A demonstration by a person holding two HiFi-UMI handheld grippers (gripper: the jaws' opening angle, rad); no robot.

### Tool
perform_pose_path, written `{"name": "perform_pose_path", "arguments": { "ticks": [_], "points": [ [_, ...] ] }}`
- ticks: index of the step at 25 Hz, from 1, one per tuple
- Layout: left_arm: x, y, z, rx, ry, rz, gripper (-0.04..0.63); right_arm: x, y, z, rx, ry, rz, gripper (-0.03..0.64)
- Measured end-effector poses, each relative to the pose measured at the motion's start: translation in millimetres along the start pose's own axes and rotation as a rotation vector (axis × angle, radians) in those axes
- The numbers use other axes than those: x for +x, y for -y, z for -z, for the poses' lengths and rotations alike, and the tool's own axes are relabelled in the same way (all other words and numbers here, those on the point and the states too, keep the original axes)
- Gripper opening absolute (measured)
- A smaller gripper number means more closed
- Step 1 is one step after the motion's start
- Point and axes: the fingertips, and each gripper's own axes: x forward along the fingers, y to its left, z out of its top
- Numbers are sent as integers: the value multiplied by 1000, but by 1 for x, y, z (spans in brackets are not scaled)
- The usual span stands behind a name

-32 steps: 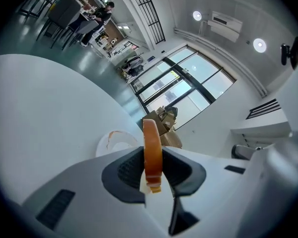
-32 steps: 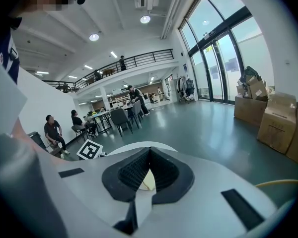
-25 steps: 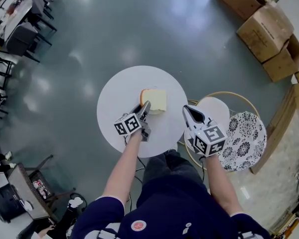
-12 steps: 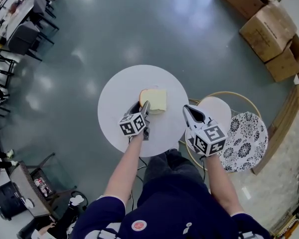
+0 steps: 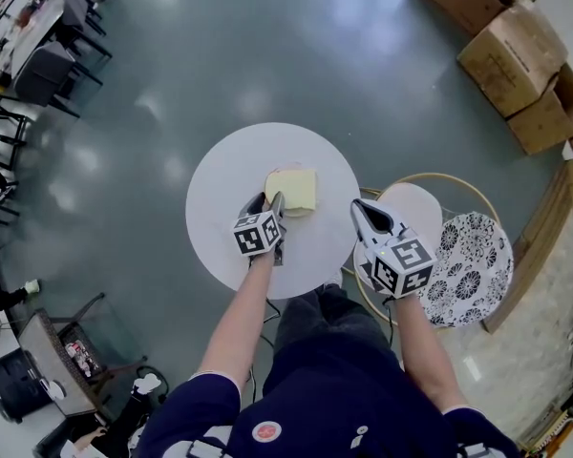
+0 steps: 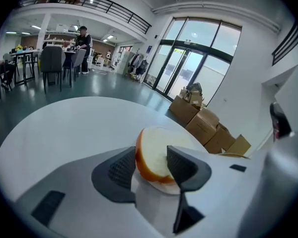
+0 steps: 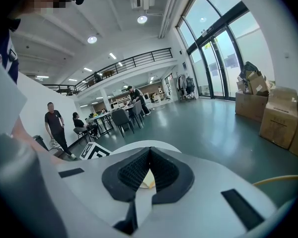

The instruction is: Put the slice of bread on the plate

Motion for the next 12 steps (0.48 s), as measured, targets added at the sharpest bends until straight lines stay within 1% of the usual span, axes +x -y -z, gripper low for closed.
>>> {"name": "perform_pose_path", "arguments": {
  "ticks": [4,8,10,12],
  "points": [
    [-3,1,-4,20,7,-5,184,-3,-1,-1,-2,3,2,5],
    [-13,3,-14,33,37,1,184,-3,-5,-6,-6,14,-6,5],
    [-20,10,-22,50,60,26,184,-3,-7,-9,-7,23,-12,5],
    [-29,24,-31,68,83,82,183,-4,-9,-12,-8,31,-21,5]
  ]
}}
